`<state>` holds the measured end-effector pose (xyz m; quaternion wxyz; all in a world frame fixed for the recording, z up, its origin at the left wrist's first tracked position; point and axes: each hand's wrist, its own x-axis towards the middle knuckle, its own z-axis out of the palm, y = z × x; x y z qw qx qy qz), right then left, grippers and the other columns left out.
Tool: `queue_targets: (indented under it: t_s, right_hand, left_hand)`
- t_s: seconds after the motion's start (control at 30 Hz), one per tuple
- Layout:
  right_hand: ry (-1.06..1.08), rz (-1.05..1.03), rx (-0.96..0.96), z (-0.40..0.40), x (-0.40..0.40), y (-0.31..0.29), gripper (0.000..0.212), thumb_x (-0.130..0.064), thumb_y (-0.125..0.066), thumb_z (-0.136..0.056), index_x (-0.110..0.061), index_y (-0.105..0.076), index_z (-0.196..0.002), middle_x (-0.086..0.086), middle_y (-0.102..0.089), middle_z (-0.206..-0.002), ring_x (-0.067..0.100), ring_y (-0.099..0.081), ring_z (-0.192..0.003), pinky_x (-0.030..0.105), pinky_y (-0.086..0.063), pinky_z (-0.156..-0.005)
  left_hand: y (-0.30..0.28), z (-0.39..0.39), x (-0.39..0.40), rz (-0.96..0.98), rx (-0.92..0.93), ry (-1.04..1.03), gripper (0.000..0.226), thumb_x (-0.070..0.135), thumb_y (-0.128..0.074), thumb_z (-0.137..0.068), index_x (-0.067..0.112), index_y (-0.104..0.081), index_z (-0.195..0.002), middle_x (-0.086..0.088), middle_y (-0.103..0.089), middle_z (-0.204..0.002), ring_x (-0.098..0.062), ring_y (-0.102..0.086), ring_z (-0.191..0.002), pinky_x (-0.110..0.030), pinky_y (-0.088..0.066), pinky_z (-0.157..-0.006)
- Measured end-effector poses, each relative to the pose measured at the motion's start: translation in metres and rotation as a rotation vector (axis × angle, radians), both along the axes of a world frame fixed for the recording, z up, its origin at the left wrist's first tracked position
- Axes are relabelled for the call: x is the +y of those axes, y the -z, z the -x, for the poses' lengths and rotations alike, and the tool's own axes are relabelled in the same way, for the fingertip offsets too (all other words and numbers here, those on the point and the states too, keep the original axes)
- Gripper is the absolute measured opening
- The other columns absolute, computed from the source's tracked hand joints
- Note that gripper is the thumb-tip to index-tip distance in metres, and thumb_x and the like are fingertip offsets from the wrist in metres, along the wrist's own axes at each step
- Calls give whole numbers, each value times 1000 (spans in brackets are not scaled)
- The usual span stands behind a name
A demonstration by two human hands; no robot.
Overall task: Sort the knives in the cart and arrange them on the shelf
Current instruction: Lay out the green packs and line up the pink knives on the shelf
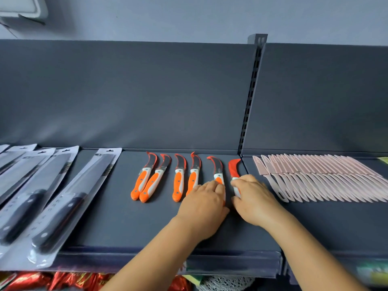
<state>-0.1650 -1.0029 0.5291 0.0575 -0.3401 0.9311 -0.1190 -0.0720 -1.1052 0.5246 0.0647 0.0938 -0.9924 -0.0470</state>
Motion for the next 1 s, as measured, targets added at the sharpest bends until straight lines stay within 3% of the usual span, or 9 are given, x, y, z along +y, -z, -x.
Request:
queue_targets:
  t_s: [0.07,0.2,0.33,0.43,0.53,0.6,0.73,1.0]
  right_hand:
    - [22,15,11,3,-4,1,30,-18,-46,-91,-19,-51,-121,3,-42,-134,30,-46,-117,34,-44,-93]
    - [63,30,14,7,-14,0,44,-12,-42,-92,-21,-43,-135,8,-47,-128,31,-51,-114,33,-43,-85]
    - [95,140,3,9,-22,-3,33,-10,-41,-92,-18,-45,-124,10,-54,-118,33,-54,-106,31,-38,-73]
    - [103,146,-51,8,-24,-6,39,-9,-45,-90,-19,-50,-128,9,-52,-125,31,-54,-112,33,-45,-85]
    - [79,137,-28,8,-26,-3,27,-17,-41,-95,-18,-54,-119,7,-50,-129,29,-52,-114,33,-44,-89]
    - [36,117,-18,8,-25,0,29,-25,-37,-99,-16,-52,-121,5,-47,-135,28,-47,-120,33,-41,-95]
    - [-25,68,-30,8,-25,1,43,-24,-37,-99,-16,-40,-140,-1,-35,-149,25,-38,-132,31,-34,-106]
    - [-42,3,-9,10,-30,-4,44,-18,-35,-99,-14,-36,-142,-1,-30,-151,24,-30,-135,31,-30,-108]
  left_hand:
    - [1,3,-5,10,-18,-33,51,34,-42,-98,12,-31,-142,-5,-38,-144,-22,-35,-133,-29,-22,-109]
    - [1,8,-10,42,-42,-73,54,33,-43,-99,10,-27,-145,-7,-37,-145,-23,-35,-133,-30,-23,-110]
    - [0,13,-12,52,-58,-82,53,31,-43,-99,9,-28,-145,-8,-38,-146,-24,-34,-135,-31,-23,-111]
    - [1,13,-13,34,-31,-50,54,30,-39,-100,11,-24,-148,-6,-28,-153,-21,-23,-142,-31,-15,-115]
    - [2,12,-16,41,-82,5,58,29,-32,-102,13,-8,-153,-3,-7,-160,-20,-6,-147,-32,-6,-118]
    - [5,14,-20,55,-108,18,59,24,-35,-102,13,-7,-153,-4,-5,-161,-20,-5,-148,-33,-7,-118]
    - [8,19,-23,79,-87,8,60,15,-45,-99,11,-16,-151,-5,-17,-158,-21,-19,-144,-31,-17,-115]
    - [0,19,-23,51,-61,-36,47,22,-45,-98,8,-33,-141,-6,-38,-142,-25,-40,-128,-31,-27,-105]
